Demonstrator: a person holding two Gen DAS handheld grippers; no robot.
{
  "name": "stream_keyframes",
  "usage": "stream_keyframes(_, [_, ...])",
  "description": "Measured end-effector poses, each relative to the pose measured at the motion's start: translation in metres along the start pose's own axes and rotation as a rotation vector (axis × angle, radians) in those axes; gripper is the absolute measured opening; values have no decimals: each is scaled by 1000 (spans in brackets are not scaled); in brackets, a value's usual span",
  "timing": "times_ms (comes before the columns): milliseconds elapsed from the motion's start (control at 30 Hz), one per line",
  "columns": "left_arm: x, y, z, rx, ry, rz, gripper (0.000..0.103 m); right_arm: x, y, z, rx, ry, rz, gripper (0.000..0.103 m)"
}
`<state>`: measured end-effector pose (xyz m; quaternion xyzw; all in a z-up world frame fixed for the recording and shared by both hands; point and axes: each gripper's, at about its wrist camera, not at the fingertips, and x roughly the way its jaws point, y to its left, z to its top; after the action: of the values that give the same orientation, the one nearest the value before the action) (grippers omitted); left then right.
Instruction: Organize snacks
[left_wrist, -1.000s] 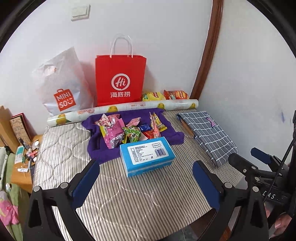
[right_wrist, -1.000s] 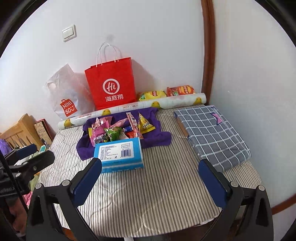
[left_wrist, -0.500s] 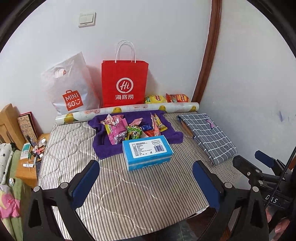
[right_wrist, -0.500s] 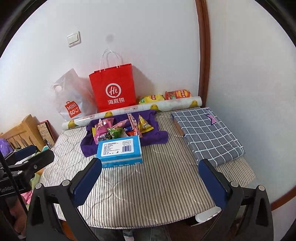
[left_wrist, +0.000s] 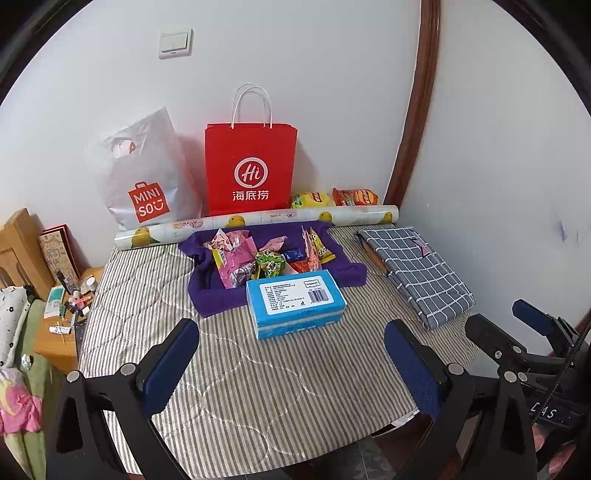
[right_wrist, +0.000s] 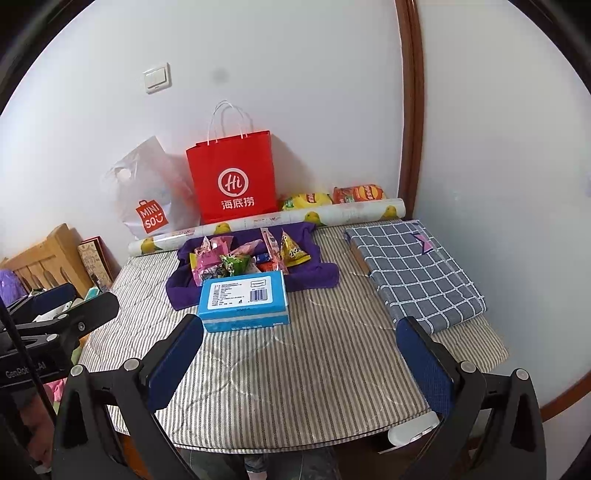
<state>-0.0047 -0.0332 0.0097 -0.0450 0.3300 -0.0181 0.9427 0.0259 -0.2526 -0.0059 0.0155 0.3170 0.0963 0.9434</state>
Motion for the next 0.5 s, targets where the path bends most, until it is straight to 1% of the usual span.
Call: stream_keyframes(500, [0,0,0,-1,1,0,101,-4,2,1,-6,-10,0,103])
